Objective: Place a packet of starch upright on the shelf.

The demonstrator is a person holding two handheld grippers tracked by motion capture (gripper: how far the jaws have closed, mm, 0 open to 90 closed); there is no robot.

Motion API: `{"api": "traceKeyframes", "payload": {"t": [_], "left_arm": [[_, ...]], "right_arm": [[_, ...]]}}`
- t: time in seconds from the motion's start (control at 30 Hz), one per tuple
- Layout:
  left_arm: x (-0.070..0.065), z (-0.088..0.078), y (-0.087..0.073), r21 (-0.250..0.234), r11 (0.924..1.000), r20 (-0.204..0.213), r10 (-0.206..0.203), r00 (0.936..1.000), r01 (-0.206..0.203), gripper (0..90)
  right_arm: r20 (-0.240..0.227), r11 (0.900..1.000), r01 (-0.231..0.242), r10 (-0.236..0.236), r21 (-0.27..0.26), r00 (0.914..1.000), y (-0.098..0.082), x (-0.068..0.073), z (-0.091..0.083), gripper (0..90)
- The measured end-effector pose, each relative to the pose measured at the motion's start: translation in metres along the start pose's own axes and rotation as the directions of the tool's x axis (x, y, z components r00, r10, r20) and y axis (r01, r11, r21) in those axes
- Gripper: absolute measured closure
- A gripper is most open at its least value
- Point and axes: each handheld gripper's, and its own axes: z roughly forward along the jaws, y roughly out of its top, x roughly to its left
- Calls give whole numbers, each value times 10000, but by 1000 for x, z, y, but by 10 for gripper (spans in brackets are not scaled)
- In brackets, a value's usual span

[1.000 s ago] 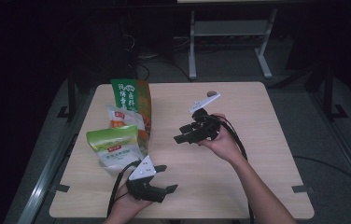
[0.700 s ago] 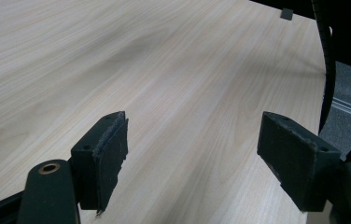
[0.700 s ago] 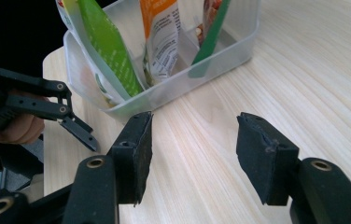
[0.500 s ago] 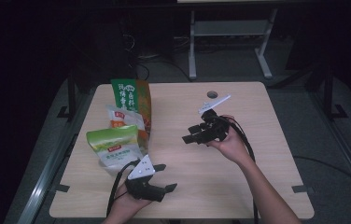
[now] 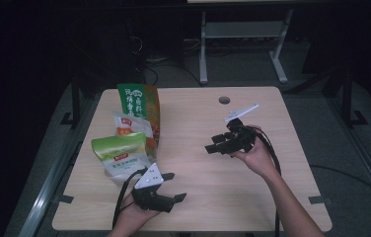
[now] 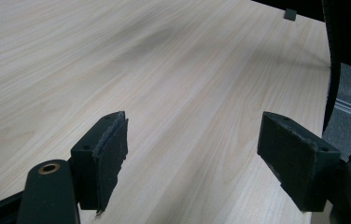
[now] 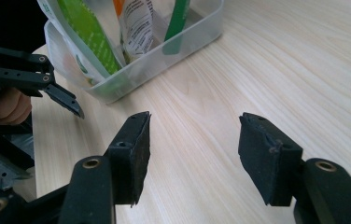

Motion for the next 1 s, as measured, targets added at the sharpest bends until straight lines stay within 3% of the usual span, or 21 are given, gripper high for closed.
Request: {"api": "traceKeyframes", "payload": {"t": [1.0], "left_arm": [[3,-2,0,-162,9998,-90,-75,9999,74,241]], "right_arm": [[512,9939,-1067,1080,-281,9928,-58,-19,-36,407]]}}
